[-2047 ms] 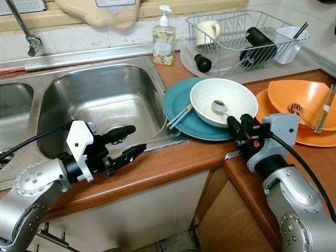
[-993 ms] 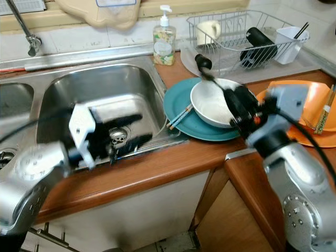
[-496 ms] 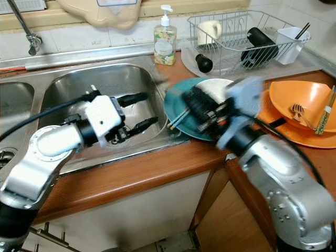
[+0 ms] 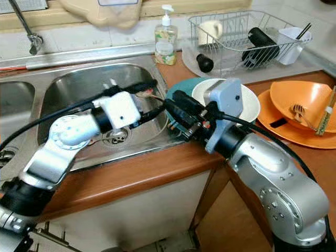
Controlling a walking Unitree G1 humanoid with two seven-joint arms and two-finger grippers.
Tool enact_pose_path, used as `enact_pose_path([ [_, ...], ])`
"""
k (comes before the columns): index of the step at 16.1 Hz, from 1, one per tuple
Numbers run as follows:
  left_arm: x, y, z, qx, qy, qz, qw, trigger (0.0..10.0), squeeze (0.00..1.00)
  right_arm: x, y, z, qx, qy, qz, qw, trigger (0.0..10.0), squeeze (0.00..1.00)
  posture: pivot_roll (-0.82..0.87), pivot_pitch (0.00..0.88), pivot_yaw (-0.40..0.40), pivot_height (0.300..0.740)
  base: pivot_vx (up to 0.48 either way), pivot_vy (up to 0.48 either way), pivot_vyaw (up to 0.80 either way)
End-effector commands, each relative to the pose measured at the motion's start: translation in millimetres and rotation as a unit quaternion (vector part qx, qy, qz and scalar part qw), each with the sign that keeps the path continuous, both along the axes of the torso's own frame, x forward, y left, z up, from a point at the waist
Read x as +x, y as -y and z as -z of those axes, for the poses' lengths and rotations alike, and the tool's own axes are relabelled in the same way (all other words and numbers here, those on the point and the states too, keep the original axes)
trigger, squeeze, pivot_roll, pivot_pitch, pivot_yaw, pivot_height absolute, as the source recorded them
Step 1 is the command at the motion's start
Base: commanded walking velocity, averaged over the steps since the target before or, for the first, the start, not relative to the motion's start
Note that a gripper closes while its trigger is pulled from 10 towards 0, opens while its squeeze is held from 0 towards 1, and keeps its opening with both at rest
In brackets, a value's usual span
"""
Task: Kitchen organization
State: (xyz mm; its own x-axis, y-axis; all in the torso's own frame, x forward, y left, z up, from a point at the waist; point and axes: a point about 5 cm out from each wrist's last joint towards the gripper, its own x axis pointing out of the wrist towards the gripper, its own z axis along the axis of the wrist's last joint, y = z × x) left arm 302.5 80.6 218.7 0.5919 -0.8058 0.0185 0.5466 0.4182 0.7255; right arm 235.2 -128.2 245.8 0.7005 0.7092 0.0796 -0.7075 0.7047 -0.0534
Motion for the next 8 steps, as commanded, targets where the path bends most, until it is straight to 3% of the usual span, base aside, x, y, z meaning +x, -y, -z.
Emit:
enact_pose_path([
  [1, 3.2, 2.6, 0.2, 0.02, 0.013, 0.001, 1.0, 0.0, 0.0, -2.6, -4.3, -4.2, -0.003, 0.007, -0.015, 1.0, 0.0, 0.0, -0.11, 0.0, 0.013, 0.74, 0.0, 0.0, 0.0],
  [8, 9.5, -0.4, 1.2, 0.041, 0.041, -0.008, 0.998, 0.0, 0.0, -1.9, -5.8, -3.8, -0.008, 0.007, -0.016, 1.0, 0.0, 0.0, -0.11, 0.0, 0.011, 0.74, 0.0, 0.0, 0.0],
])
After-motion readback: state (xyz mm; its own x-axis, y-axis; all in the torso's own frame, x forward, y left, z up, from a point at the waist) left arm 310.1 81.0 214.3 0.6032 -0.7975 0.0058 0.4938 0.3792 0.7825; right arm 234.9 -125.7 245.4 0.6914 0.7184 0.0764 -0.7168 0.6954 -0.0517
